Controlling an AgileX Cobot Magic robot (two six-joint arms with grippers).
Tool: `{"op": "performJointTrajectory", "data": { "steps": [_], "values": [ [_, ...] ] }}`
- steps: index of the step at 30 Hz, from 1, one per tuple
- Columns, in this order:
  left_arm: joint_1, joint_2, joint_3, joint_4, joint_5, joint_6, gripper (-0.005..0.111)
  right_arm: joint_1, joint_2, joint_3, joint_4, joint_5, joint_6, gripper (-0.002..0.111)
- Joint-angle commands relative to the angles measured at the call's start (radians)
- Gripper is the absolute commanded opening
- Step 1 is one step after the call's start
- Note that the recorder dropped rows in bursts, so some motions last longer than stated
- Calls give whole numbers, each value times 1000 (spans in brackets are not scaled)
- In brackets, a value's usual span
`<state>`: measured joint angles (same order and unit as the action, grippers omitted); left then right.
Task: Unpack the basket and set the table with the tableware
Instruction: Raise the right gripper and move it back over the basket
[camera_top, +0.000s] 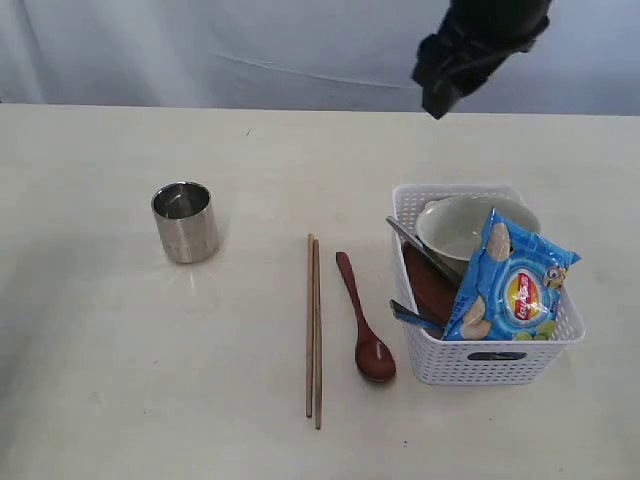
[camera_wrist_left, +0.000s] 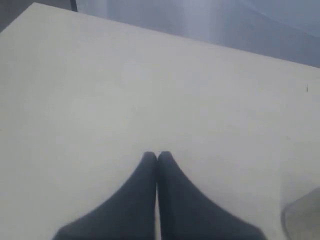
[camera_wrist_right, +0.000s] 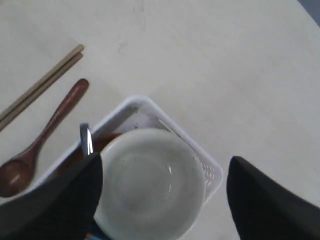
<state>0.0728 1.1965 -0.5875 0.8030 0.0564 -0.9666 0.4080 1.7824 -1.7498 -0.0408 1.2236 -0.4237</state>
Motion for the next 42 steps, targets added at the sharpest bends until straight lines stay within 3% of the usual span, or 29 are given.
{"op": "performJointTrajectory", "data": {
  "steps": [1, 14, 23, 32, 40, 42],
  "values": [
    [5, -8, 25, -5, -84, -5, 0, -96, -18, 72, 142, -2, -177, 66],
    [5, -8, 31, -5, -111, -5, 0, -113, -11, 134, 280, -2, -246, 66],
    [5, -8, 31, -5, -111, -5, 0, -113, 24, 167, 150, -2, -219, 66],
    [5, -8, 31, -5, -111, -5, 0, -113, -19, 182, 167, -2, -173, 66],
    [5, -8, 33, -5, -111, -5, 0, -95, 65, 182, 253, -2, -173, 45],
    [5, -8, 33, -5, -111, -5, 0, -90, 82, 182, 250, -2, -173, 44]
  ]
}}
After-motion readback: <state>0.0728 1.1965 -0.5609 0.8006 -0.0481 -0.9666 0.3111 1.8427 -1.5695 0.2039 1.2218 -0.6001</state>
